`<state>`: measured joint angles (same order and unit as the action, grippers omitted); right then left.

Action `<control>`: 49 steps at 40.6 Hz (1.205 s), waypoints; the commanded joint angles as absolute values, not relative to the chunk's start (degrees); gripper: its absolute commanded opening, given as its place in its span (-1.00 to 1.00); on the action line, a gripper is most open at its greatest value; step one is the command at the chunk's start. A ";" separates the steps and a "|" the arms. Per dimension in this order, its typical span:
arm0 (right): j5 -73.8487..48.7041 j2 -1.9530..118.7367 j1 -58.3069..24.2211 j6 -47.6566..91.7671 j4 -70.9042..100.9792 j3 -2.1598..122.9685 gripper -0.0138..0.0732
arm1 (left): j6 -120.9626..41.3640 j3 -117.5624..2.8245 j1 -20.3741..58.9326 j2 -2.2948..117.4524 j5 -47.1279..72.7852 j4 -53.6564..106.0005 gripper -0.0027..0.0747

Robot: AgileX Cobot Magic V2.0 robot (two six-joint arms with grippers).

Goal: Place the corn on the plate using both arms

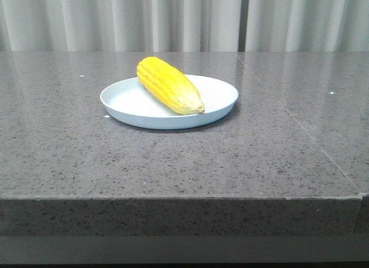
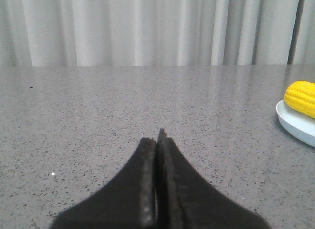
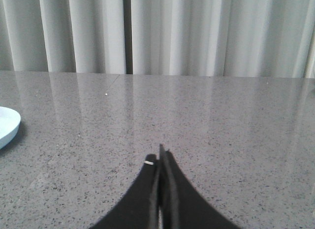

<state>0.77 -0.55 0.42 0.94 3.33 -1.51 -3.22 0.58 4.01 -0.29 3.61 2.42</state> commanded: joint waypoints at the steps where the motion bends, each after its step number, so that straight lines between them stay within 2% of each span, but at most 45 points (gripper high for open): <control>1: 6.15 -1.61 0.79 0.97 3.74 -0.26 -0.84 | -3.39 1.85 3.94 -1.30 -1.11 2.83 -0.98; 49: 6.17 -1.61 0.19 -3.40 2.26 -0.26 -0.84 | -3.39 1.85 3.94 -1.30 -1.11 2.83 -0.98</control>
